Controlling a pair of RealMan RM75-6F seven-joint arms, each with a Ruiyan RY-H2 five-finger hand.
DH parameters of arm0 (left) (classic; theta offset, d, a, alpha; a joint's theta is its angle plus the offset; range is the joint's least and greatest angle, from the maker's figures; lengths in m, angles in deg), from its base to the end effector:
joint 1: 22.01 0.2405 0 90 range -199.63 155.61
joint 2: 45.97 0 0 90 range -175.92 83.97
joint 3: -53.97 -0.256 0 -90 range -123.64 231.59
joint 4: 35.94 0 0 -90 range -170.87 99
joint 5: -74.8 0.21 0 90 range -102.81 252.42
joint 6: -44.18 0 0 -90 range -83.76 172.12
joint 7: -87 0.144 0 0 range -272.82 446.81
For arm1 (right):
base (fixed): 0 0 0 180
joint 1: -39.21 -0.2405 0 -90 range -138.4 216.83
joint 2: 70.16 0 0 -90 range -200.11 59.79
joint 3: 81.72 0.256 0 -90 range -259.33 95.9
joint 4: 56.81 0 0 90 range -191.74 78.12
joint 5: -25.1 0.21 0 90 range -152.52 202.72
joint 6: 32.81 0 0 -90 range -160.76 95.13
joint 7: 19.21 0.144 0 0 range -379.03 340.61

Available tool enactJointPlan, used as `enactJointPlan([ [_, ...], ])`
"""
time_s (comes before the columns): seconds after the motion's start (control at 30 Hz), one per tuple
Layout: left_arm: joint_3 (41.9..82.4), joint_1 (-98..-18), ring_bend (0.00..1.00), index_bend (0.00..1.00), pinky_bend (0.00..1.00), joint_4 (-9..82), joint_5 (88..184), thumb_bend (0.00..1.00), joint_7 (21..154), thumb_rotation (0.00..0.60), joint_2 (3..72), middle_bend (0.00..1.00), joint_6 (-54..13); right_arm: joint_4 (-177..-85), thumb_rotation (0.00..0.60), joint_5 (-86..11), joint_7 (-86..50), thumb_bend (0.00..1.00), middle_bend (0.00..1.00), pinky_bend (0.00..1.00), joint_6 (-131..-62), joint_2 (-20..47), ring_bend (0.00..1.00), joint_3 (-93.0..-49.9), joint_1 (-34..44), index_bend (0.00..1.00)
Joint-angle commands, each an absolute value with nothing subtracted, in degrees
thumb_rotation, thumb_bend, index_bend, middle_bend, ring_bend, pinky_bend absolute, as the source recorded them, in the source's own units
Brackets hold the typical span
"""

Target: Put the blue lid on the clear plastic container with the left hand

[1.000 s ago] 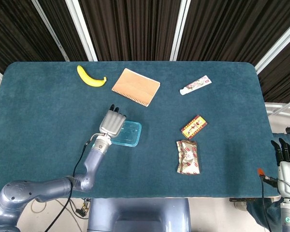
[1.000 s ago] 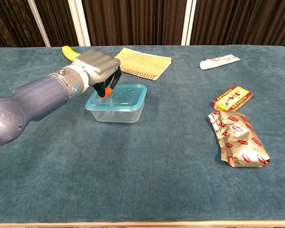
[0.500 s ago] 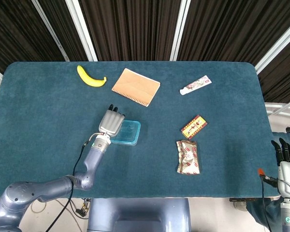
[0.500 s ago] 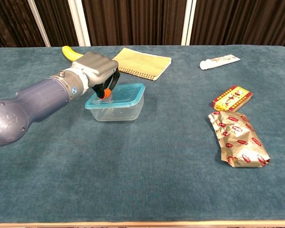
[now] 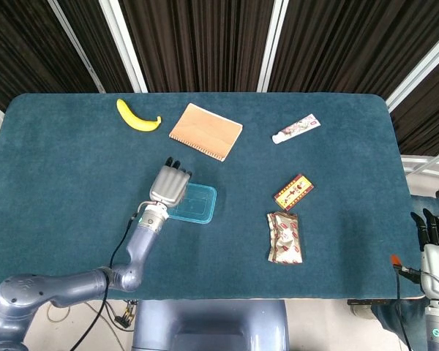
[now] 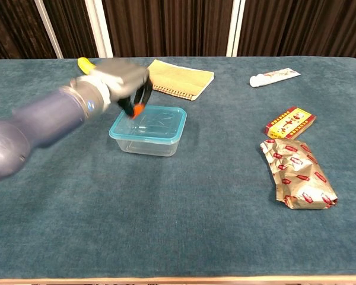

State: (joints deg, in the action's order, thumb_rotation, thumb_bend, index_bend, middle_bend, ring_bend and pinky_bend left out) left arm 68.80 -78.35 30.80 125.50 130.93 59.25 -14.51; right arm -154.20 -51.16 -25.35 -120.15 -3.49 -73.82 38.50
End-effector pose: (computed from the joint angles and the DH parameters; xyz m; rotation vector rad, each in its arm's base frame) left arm -0.0806 0.3938 -0.0669 -1.8179 -0.5910 -0.7598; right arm -0.3169 -0.1725 0.1625 1.1346 -0.9551 0.8534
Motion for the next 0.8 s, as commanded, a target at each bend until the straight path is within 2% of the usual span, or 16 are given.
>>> enactJointPlan([
  [0.03, 72.11, -75.09, 0.07, 0.23, 0.12, 42.59, 126.63, 0.33, 132.78, 0.600, 51.63, 0.27, -23.94, -154.10, 0.600, -51.34, -25.53, 0.29, 0.03, 0.00, -120.31, -3.48, 0.04, -73.81, 38.50, 0.10],
  [0.2, 71.48, -68.06, 0.03, 0.18, 0.11, 59.02, 125.42, 0.27, 136.22, 0.600, 40.03, 0.18, -32.52, -153.85, 0.600, -51.84, -26.15, 0.29, 0.03, 0.00, -120.64, -3.35, 0.04, -73.94, 38.49, 0.10],
  [0.4, 64.42, -55.36, 0.03, 0.17, 0.11, 69.40, 128.20, 0.26, 128.44, 0.600, 27.59, 0.16, -39.38, -153.47, 0.600, -52.30, -26.83, 0.29, 0.03, 0.00, -121.06, -3.18, 0.04, -73.98, 38.47, 0.10],
  [0.57, 57.97, -43.97, 0.02, 0.17, 0.10, 67.36, 134.66, 0.26, 109.91, 0.600, 22.24, 0.15, -42.91, -153.31, 0.600, -52.64, -27.67, 0.29, 0.02, 0.00, -120.82, -3.33, 0.03, -74.30, 38.36, 0.10],
  [0.8, 53.44, -35.85, 0.00, 0.17, 0.07, 61.23, 141.95, 0.26, 93.46, 0.600, 20.97, 0.12, -44.84, -153.12, 0.600, -54.03, -28.38, 0.28, 0.02, 0.00, -120.82, -3.46, 0.04, -74.63, 37.97, 0.10],
])
